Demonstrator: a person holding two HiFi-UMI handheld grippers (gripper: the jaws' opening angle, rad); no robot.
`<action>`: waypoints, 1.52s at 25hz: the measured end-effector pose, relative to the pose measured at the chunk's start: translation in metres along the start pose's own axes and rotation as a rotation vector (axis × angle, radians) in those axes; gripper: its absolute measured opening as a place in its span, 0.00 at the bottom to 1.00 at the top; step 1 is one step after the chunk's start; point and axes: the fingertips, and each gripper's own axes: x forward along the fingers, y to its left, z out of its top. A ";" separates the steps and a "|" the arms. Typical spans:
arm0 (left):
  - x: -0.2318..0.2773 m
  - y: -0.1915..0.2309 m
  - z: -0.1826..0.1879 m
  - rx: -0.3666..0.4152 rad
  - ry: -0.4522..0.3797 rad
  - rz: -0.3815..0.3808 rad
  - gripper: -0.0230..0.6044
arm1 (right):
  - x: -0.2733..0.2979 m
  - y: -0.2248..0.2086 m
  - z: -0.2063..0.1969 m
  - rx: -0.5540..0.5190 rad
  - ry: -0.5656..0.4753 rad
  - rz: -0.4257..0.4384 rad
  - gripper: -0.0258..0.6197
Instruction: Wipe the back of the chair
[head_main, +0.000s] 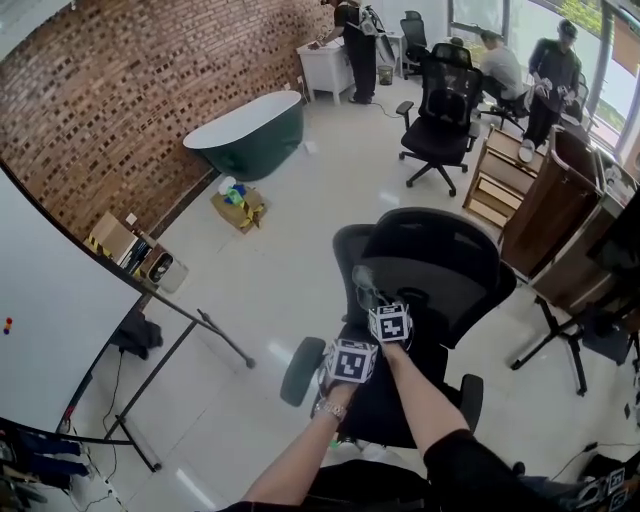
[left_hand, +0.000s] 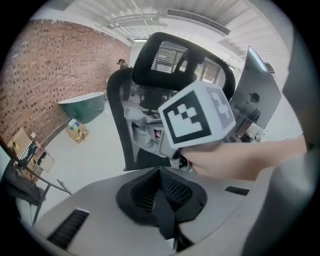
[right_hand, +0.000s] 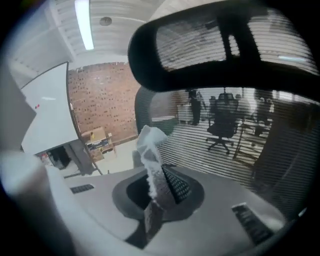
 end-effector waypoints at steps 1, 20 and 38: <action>-0.002 0.003 -0.001 -0.009 -0.002 0.005 0.04 | 0.009 0.004 0.001 -0.024 0.034 -0.007 0.06; 0.018 -0.052 0.002 0.040 -0.003 -0.073 0.04 | -0.183 -0.313 -0.148 0.164 0.215 -0.627 0.06; -0.020 0.006 -0.036 -0.047 0.038 0.044 0.04 | 0.013 -0.012 -0.101 0.103 0.157 -0.005 0.06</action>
